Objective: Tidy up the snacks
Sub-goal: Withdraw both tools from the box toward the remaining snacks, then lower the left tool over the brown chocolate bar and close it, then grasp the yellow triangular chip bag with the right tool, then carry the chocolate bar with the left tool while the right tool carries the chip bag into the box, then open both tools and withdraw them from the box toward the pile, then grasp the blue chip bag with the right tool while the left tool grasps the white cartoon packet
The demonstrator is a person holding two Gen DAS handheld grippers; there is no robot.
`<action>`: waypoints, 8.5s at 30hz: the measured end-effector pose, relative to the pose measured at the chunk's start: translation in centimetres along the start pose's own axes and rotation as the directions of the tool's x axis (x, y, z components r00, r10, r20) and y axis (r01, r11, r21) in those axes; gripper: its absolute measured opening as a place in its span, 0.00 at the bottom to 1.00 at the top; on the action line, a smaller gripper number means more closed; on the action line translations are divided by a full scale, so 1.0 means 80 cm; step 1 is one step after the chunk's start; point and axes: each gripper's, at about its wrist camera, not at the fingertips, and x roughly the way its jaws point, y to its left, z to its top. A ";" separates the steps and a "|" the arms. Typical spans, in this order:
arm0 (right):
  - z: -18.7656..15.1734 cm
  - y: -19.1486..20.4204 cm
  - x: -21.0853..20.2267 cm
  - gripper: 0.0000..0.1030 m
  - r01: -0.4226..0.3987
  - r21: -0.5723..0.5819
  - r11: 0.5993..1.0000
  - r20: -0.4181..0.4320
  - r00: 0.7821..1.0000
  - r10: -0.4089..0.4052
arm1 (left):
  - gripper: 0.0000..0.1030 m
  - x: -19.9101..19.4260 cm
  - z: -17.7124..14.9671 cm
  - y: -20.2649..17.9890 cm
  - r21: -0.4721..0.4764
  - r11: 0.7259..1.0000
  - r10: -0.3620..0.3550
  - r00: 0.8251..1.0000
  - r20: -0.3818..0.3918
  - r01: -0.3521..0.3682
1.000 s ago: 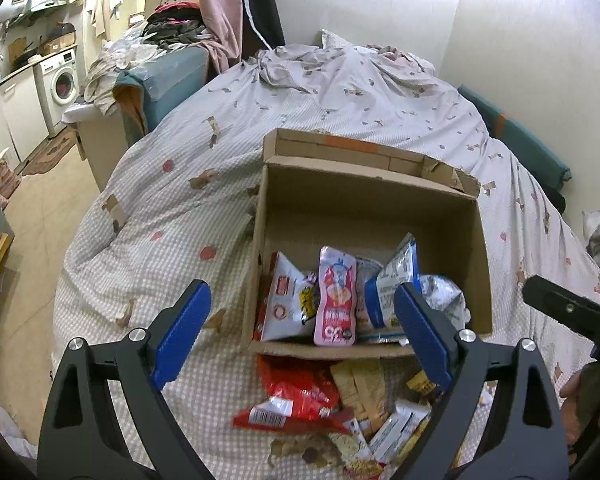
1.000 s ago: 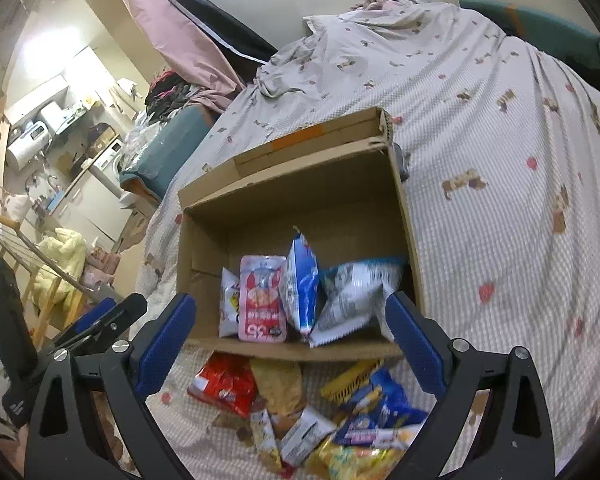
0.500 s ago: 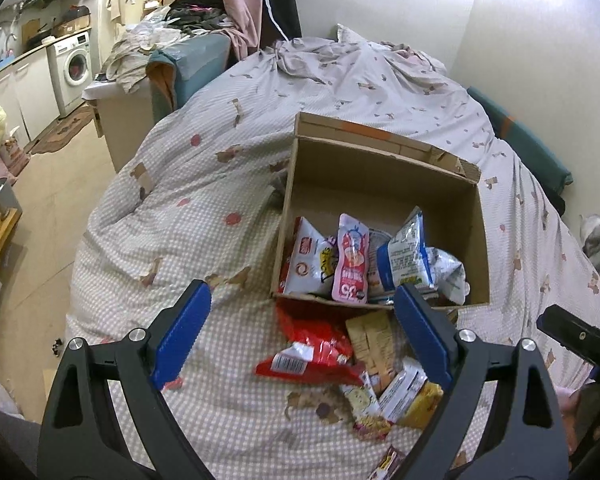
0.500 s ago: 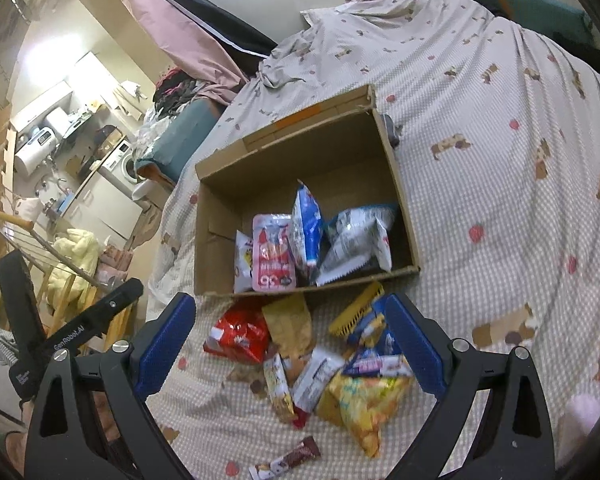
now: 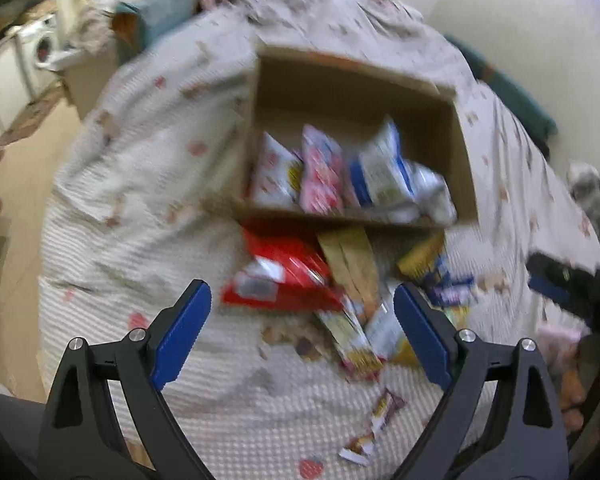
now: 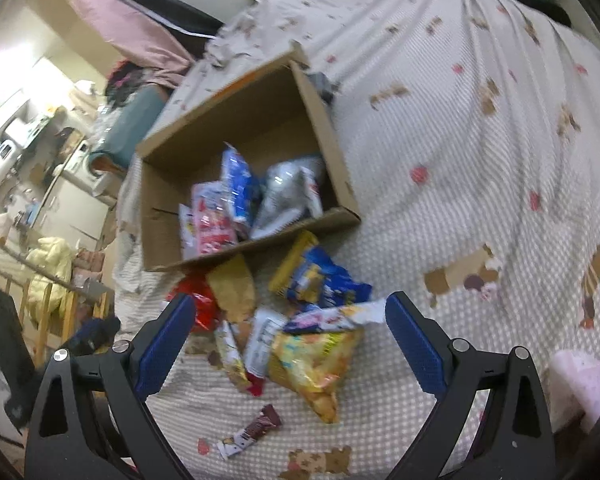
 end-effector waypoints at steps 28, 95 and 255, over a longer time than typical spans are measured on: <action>-0.007 -0.023 0.032 0.95 0.050 0.048 0.998 -0.124 0.991 -0.044 | 0.14 0.110 -0.142 -0.124 0.348 0.920 0.009 0.876 -0.483 0.182; -0.026 0.009 0.004 0.40 -0.221 0.063 0.973 -0.204 0.952 0.229 | 0.14 -0.033 0.011 0.032 -0.050 0.998 0.051 0.997 0.061 -0.048; 0.001 -0.034 0.082 0.86 0.156 0.061 0.986 -0.206 0.969 -0.140 | 0.95 0.014 0.014 0.045 -0.092 0.992 0.086 0.996 -0.016 -0.087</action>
